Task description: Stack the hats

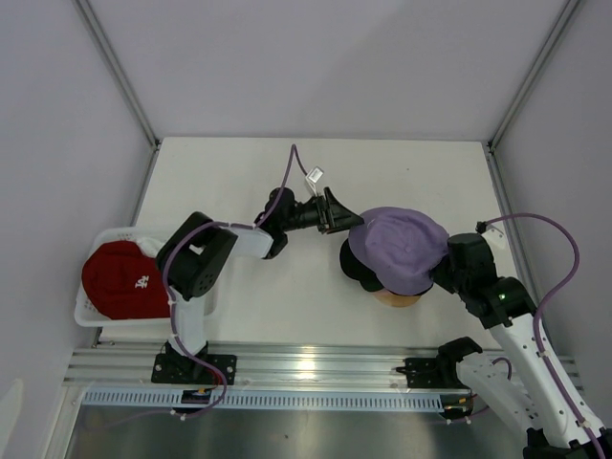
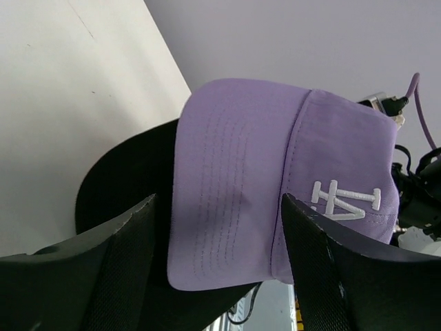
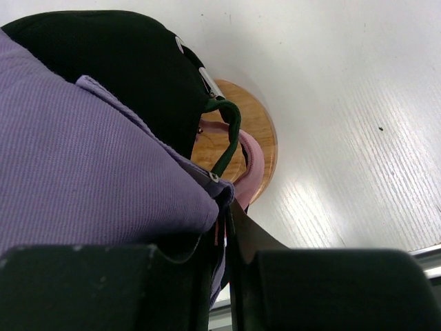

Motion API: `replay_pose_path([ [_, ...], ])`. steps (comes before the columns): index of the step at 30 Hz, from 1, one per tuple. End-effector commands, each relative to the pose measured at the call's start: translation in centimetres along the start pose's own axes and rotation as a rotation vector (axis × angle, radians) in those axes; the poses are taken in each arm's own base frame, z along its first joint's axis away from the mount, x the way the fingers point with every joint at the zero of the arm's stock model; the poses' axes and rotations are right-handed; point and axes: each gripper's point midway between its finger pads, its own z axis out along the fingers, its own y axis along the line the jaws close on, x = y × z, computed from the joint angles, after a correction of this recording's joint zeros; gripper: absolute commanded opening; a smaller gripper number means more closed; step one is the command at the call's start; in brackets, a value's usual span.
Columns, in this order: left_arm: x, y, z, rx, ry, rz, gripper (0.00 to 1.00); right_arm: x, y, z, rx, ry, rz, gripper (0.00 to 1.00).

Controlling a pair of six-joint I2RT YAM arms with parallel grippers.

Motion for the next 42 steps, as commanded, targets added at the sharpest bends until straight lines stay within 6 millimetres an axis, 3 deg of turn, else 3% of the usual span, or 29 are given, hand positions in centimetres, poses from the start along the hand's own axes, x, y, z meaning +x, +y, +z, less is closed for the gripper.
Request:
replay_pose_path([
  [1,0.2,-1.3,0.9,0.047,0.021,0.044,0.73,-0.4,0.2,0.0,-0.002,-0.01,-0.005,0.14],
  [3,0.4,-1.3,0.9,0.051,0.025,0.036,0.7,-0.4,0.1,0.0,0.002,-0.01,-0.008,0.14],
  [6,0.6,-1.2,0.8,0.051,0.026,0.025,0.51,-0.3,0.1,0.0,0.003,-0.009,-0.01,0.13],
  [7,0.8,-1.1,0.7,0.049,0.026,0.02,0.35,-0.4,0.0,0.0,0.005,-0.011,-0.01,0.14],
  [9,0.6,-1.5,0.4,0.047,0.018,0.023,0.16,-0.6,0.0,-0.1,0.006,-0.019,-0.004,0.14],
  [10,0.7,-1.4,0.2,0.039,0.008,0.02,0.01,-0.5,-0.2,-0.1,0.015,-0.017,-0.001,0.14],
  [18,0.8,-4.2,-2.2,-0.026,-0.04,0.097,0.01,-1.7,-0.3,-1.5,0.023,-0.055,0.033,0.15],
  [24,2.1,-3.6,-3.8,-0.127,-0.075,0.085,0.01,-2.4,0.0,-2.1,0.012,-0.067,0.023,0.16],
  [28,2.2,-4.3,-4.4,-0.141,-0.083,0.07,0.01,-2.8,0.2,-2.3,0.008,-0.073,0.016,0.15],
  [38,2.3,-7.1,-5.9,-0.173,-0.133,0.055,0.01,-4.0,0.1,-3.6,0.004,-0.112,-0.002,0.0],
  [39,2.3,-8.0,-6.0,-0.159,-0.135,0.067,0.01,-4.2,0.3,-3.7,0.0,-0.115,-0.002,0.0],
  [42,2.5,-8.0,-6.1,-0.19,-0.144,0.062,0.01,-4.6,0.6,-3.9,-0.012,-0.121,-0.014,0.0],
])
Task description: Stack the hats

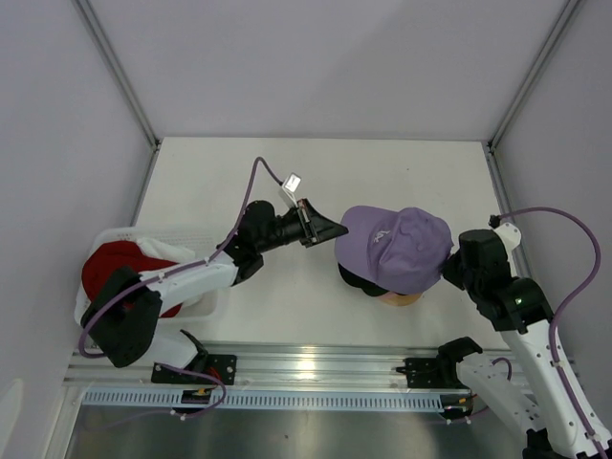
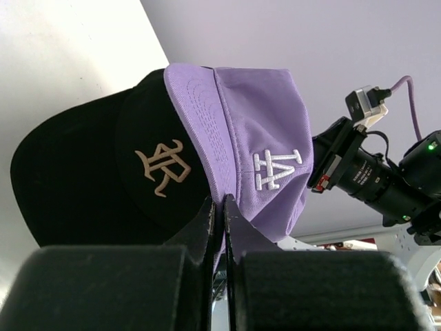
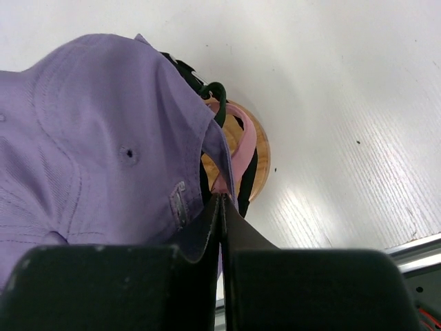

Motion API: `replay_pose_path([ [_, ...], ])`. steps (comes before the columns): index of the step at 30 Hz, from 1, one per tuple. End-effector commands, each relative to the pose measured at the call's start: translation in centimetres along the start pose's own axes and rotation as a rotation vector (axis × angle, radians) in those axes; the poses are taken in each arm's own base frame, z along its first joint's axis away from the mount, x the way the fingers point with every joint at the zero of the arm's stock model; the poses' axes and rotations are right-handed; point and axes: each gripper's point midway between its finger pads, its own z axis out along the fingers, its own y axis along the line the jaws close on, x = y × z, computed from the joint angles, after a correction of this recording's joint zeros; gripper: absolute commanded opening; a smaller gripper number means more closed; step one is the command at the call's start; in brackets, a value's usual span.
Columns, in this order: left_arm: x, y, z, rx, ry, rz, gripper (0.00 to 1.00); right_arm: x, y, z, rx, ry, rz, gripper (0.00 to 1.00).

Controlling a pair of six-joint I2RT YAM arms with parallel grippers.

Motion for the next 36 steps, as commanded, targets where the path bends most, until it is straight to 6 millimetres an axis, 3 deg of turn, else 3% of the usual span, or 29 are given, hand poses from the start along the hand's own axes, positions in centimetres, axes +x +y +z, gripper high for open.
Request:
replay_pose_path([
  [1,0.6,0.7,-0.7,-0.068,-0.006,0.024,0.01,-1.8,0.6,-0.9,-0.018,-0.05,-0.006,0.0],
  [6,1.6,2.4,-1.4,-0.135,-0.023,-0.049,0.01,-3.1,1.0,-1.7,-0.041,-0.098,-0.009,0.0],
  [10,1.6,2.6,-1.8,-0.179,-0.058,-0.043,0.01,-3.2,1.0,-1.4,-0.029,-0.093,-0.039,0.0],
  [13,1.8,3.8,-2.0,-0.221,-0.076,-0.056,0.01,-2.0,0.1,-0.2,0.029,-0.053,-0.062,0.13],
  [14,1.9,4.5,-1.8,-0.237,-0.078,-0.069,0.01,-1.7,-0.3,0.2,0.049,-0.051,-0.069,0.23],
  [16,2.4,5.6,-1.8,-0.262,-0.073,-0.087,0.01,-1.8,-0.5,0.3,0.056,-0.062,-0.074,0.26],
  [19,3.4,6.8,-1.4,-0.272,-0.05,-0.112,0.01,-2.2,-0.2,0.5,0.038,-0.078,-0.078,0.26],
  [27,3.9,7.0,-0.8,-0.258,-0.024,-0.09,0.01,-3.5,0.4,1.5,0.032,-0.129,-0.107,0.24],
  [36,3.7,7.2,-1.0,-0.272,-0.034,-0.076,0.01,-2.4,0.7,3.4,0.019,-0.067,-0.137,0.25],
])
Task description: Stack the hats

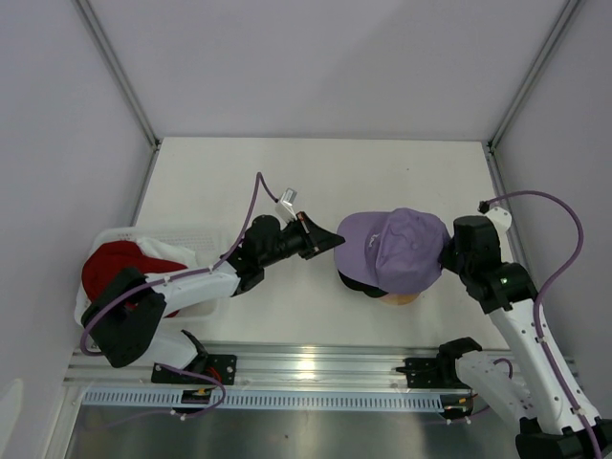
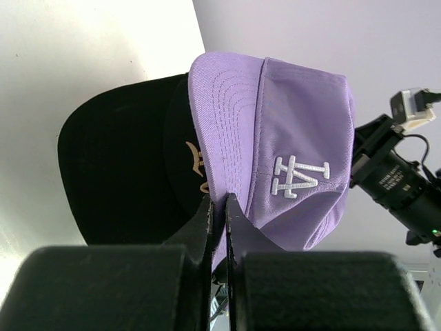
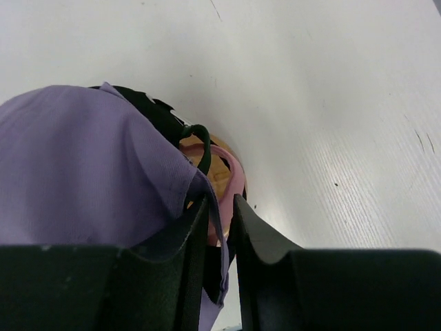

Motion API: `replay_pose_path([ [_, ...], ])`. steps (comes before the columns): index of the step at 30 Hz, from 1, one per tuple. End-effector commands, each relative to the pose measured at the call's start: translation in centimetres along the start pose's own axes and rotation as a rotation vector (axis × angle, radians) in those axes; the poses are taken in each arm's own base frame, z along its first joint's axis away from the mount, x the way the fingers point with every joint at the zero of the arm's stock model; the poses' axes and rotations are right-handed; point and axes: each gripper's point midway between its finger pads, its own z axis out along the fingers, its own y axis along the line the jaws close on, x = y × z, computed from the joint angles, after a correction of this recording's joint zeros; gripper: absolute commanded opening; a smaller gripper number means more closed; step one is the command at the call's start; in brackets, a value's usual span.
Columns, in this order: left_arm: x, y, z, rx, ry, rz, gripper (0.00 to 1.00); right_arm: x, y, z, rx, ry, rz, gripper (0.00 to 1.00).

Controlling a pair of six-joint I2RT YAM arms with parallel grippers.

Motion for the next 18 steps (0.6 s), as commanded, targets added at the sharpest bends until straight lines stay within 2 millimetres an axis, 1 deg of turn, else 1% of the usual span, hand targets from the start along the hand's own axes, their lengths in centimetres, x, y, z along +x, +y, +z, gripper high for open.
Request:
replay_pose_path([
  [1,1.3,3.7,-0.3,-0.124,0.027,0.024,0.01,-0.2,0.7,0.7,-0.028,-0.006,-0.015,0.24],
  [2,1.4,3.8,-0.2,-0.129,0.031,0.024,0.01,-0.2,0.7,0.9,-0.029,-0.005,-0.019,0.18],
  [4,1.2,3.7,-0.1,-0.127,0.031,0.027,0.01,-0.2,0.7,1.1,-0.03,-0.004,-0.021,0.17],
  [7,1.2,3.7,-0.1,-0.128,0.035,0.03,0.01,0.0,0.7,1.3,-0.032,0.011,-0.03,0.1],
  [8,1.3,3.8,-0.1,-0.131,0.037,0.034,0.01,0.1,0.7,1.4,-0.031,0.017,-0.034,0.0],
  [11,1.0,3.6,-0.2,-0.137,0.034,0.086,0.01,-0.3,0.6,1.0,-0.028,0.016,-0.035,0.0],
  [12,1.2,4.2,-0.4,-0.164,0.05,0.097,0.01,-0.7,0.5,0.8,-0.028,0.01,-0.032,0.0],
  [13,1.1,3.8,-0.3,-0.164,0.055,0.11,0.01,-1.6,0.7,0.1,-0.032,-0.008,-0.025,0.0],
  [15,1.4,3.6,-0.3,-0.163,0.068,0.144,0.01,-2.0,0.6,-0.5,-0.022,0.0,-0.034,0.0],
  [16,1.3,3.0,-0.2,-0.152,0.065,0.15,0.01,-3.0,0.9,-1.3,-0.033,-0.017,-0.027,0.0],
  [18,1.5,2.1,0.0,-0.13,0.078,0.171,0.01,-3.1,0.8,-2.0,-0.033,-0.002,-0.031,0.0],
])
